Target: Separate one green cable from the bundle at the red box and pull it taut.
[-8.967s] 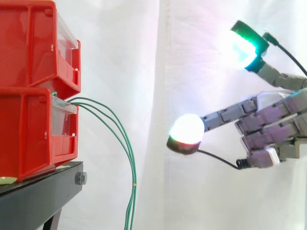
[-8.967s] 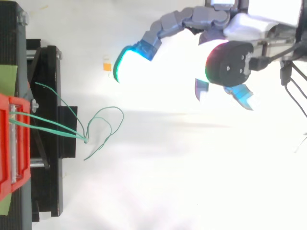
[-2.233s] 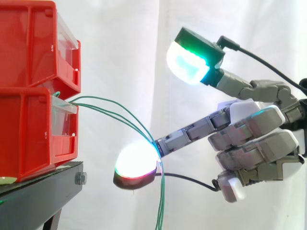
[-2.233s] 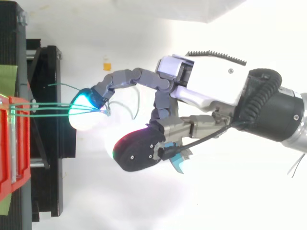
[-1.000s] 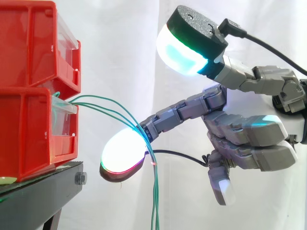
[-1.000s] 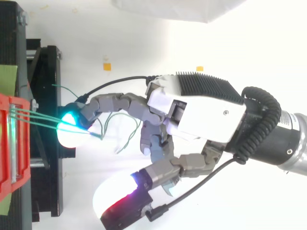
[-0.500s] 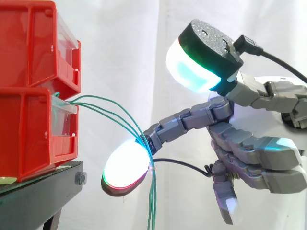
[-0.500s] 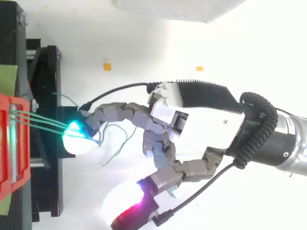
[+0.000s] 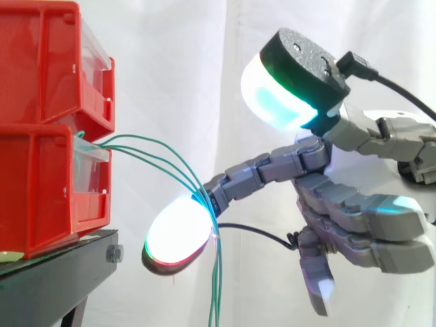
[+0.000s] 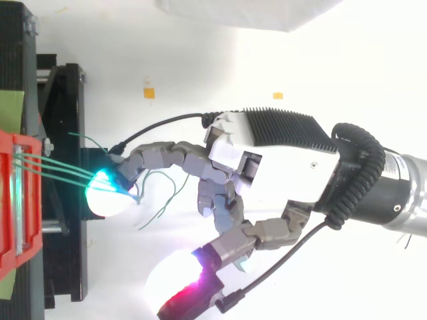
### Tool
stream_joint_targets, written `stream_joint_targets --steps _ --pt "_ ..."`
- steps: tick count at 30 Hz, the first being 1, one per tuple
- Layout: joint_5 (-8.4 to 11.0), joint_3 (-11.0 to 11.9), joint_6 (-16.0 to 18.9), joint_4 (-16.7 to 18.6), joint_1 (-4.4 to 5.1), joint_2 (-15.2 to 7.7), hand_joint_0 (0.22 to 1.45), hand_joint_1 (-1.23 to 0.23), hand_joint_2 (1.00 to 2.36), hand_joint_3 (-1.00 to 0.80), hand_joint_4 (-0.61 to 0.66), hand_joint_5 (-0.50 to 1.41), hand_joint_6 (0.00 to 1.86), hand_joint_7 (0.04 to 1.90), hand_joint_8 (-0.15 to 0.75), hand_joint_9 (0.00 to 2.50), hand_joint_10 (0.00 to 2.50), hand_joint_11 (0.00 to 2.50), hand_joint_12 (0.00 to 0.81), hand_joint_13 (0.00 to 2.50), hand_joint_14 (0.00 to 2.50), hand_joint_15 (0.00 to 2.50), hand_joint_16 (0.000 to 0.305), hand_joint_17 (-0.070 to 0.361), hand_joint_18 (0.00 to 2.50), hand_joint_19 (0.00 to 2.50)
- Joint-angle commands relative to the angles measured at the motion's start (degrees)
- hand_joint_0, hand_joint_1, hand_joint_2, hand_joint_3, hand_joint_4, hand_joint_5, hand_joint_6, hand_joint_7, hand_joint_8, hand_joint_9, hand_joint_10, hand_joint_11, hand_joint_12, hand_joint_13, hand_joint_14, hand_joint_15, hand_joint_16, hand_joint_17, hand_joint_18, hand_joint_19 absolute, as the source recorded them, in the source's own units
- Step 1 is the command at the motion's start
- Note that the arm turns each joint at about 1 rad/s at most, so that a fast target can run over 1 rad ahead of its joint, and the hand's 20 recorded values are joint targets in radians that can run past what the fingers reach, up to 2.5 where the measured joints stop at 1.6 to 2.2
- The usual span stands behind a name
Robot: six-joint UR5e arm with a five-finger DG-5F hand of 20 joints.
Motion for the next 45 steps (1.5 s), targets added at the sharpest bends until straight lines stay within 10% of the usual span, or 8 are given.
stream_joint_targets --steps 1,6,22,39,45 --pt "-1.14 0.0 0.21 2.09 -0.51 -0.2 0.39 -0.5 1.0 -0.5 0.35 -0.15 0.5 0.66 0.396 2.12 0.01 0.43 0.582 2.19 0.02 0.57 0.091 0.204 2.5 0.24" --pt "-5.01 0.79 1.88 7.45 -1.3 -3.63 0.39 -0.5 1.0 -0.5 0.35 -0.15 0.5 0.66 0.397 2.11 0.02 0.44 0.573 2.19 0.02 0.57 0.091 0.204 2.5 0.24" --pt "-5.89 1.23 1.62 8.33 -1.74 -3.89 0.39 -0.5 1.0 -0.5 0.35 -0.15 0.5 0.66 0.402 2.11 0.02 0.44 0.577 2.19 0.02 0.57 0.091 0.205 2.5 0.24" --pt "-12.48 -1.05 1.18 12.11 -4.64 -4.16 0.39 -0.5 1.0 -0.5 0.35 -0.15 0.5 0.66 0.398 2.11 0.02 0.44 0.576 2.18 0.02 0.57 0.091 0.204 2.5 0.24" --pt "-13.88 -0.26 1.79 16.77 -5.43 -7.5 0.39 -0.5 1.0 -0.5 0.35 -0.15 0.5 0.66 0.395 2.11 0.02 0.44 0.576 2.19 0.02 0.57 0.091 0.205 2.5 0.23"
